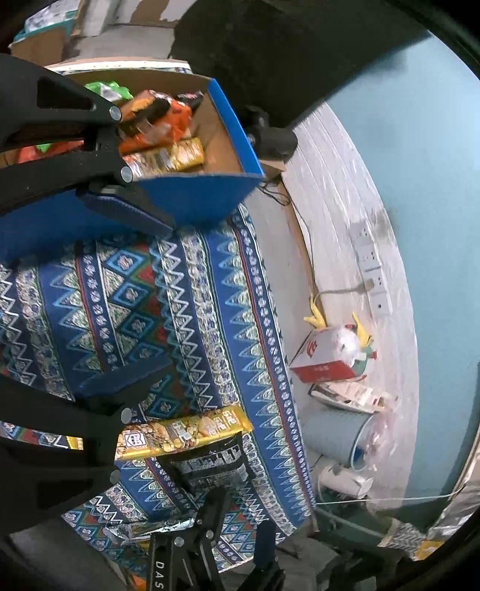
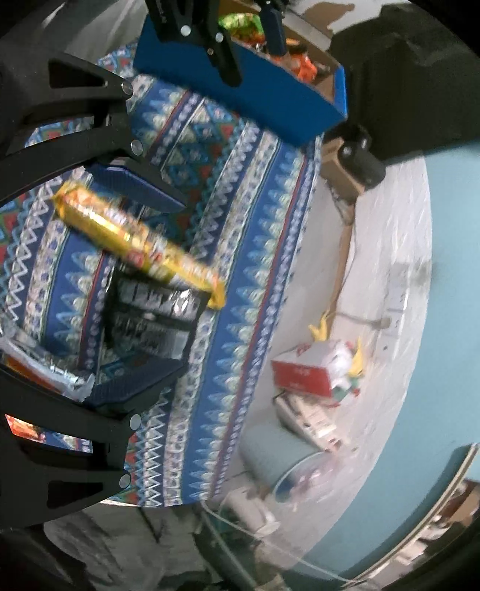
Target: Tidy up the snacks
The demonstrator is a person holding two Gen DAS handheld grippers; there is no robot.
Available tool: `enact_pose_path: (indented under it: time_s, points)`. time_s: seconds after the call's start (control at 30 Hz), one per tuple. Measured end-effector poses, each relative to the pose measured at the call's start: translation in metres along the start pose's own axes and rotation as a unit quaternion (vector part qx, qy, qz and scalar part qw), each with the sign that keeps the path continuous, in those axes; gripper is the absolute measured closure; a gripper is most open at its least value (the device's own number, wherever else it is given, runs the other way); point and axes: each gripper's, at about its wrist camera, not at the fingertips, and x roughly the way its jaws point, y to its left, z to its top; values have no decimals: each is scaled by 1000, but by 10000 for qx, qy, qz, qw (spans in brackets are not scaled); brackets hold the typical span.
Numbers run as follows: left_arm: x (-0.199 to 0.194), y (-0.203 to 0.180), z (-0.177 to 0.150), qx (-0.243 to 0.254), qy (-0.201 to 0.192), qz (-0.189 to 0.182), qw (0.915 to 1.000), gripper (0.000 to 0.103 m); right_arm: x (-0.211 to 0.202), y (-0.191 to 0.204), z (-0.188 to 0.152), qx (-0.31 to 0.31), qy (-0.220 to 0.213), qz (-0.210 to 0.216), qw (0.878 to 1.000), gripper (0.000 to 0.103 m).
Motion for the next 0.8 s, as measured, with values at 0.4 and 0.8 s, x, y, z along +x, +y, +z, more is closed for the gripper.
enact_pose_path:
  time_s: [0.4, 0.8]
  points:
    - [43, -30, 9, 328, 283, -35, 9991, 33, 44, -42, -15, 413, 471, -15, 9980, 23]
    - [83, -49, 7, 585, 563, -74, 9967, 33, 103, -51, -27, 663, 976, 206, 9928, 23]
